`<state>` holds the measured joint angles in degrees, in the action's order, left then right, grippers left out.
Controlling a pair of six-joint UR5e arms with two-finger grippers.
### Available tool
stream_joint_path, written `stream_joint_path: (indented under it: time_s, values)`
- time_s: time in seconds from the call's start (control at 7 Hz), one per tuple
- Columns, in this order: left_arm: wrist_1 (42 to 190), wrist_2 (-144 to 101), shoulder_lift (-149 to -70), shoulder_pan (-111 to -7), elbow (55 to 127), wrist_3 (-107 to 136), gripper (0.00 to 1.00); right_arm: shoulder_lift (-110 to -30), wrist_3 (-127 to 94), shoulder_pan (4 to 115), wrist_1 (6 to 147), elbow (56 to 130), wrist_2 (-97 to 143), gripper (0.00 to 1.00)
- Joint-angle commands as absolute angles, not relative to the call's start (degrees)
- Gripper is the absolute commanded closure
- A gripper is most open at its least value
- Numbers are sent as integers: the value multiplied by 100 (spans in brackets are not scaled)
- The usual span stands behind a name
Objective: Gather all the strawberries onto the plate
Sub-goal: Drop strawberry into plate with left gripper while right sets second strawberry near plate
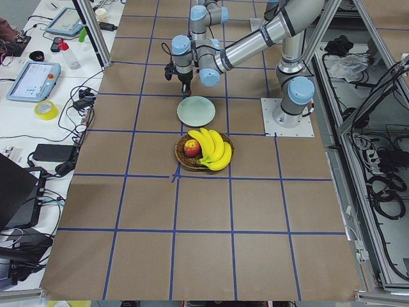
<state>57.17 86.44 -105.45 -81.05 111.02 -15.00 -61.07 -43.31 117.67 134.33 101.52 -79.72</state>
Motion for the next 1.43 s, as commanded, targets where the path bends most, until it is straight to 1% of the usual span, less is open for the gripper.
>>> stream_joint_path:
  time_s: [0.0, 0.14, 0.29, 0.43, 0.57, 0.86, 1.0, 1.29]
  values:
    - [5687, 8841, -10617, -7656, 11118, -1889, 100, -6003, -4430, 11830, 13465, 10046, -8015, 17]
    - [5669, 9181, -10678, -7638, 11153, -1872, 100, -6029, -4317, 11830, 13430, 9881, -8085, 0]
    - [5669, 9385, -10705, -7638, 11136, -1846, 59, -6290, -3828, 11717, 13099, 9801, -8425, 0]
    - [5660, 9378, -10705, -7638, 11110, -1837, 23, -6667, -3197, 11316, 12530, 9843, -8742, 0]
    - [5651, 9343, -10670, -7638, 11075, -1811, 15, -7028, -2451, 10729, 12089, 10000, -8771, 7]
    - [5712, 9020, -10608, -7900, 10917, -1523, 15, -7452, -844, 9577, 12172, 10684, -9164, 12]
    - [5713, 8913, -10591, -8328, 10846, -1042, 15, -7462, -113, 8971, 12329, 10905, -9237, 14]
    - [5599, 8886, -10652, -9251, 10819, 632, 15, -7462, 525, 8142, 12366, 11126, -9385, 9]
